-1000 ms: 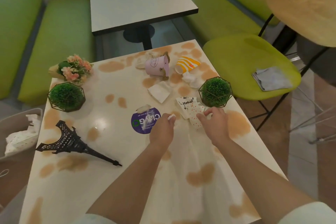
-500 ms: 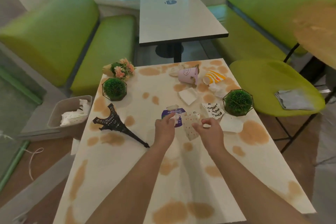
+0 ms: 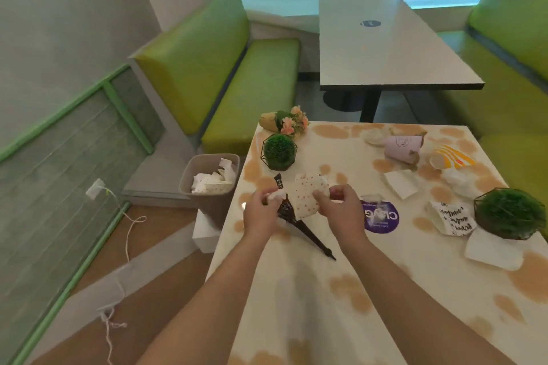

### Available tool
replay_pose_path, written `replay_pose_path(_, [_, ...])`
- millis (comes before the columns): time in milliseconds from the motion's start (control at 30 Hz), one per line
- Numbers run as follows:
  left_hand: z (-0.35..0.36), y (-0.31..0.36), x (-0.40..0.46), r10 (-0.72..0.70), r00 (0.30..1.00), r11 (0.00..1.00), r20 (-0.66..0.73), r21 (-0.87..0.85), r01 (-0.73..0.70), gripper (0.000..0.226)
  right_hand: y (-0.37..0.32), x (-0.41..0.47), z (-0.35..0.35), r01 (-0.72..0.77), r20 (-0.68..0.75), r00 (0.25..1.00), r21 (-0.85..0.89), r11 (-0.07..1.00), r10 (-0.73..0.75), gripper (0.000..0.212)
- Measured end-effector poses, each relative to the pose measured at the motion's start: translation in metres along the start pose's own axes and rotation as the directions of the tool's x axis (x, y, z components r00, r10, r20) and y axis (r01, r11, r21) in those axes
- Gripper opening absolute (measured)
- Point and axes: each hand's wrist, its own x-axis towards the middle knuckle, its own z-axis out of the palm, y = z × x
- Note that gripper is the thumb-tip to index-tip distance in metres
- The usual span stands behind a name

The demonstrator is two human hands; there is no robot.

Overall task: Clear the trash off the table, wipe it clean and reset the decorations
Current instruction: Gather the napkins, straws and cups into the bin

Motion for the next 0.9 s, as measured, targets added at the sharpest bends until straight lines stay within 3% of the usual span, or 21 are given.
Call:
replay_pose_path(200, [-0.093, -0.005, 0.081, -0.055, 0.998, 0.998, -0.033, -0.033, 0.054, 0.024, -0.024, 0.024, 0.111, 0.026, 0.044, 0.999, -0.019, 0.999, -0.026, 0.022])
replay_pose_path(367, [-0.148, -0.024, 0.161, -0.064, 0.993, 0.991, -0.103, 0.111, 0.076, 0.015, -0.03, 0.048, 0.189, 0.026, 0.05, 0.999, -0.1, 0.995, -0.021, 0.023])
replay_pose_path(667, [-0.184, -0.037, 0.278, -0.089, 0.992, 0.981, -0.085, 0.164, 0.102, 0.019, -0.013, 0.091, 0.273, 0.013, 0.087, 0.996, -0.223, 0.975, 0.006, 0.018])
replay_pose_path(800, [-0.19, -0.049, 0.296, -0.132, 0.99, 0.965, -0.045, 0.222, 0.139, 0.042, -0.012, 0.11, 0.297, -0.003, 0.072, 0.997, -0.253, 0.968, 0.021, 0.015])
replay_pose_path(900, [-0.201, -0.062, 0.302, -0.144, 0.986, 0.951, -0.087, 0.264, 0.162, 0.036, -0.008, 0.126, 0.326, -0.024, 0.091, 0.995, -0.282, 0.959, 0.051, 0.012])
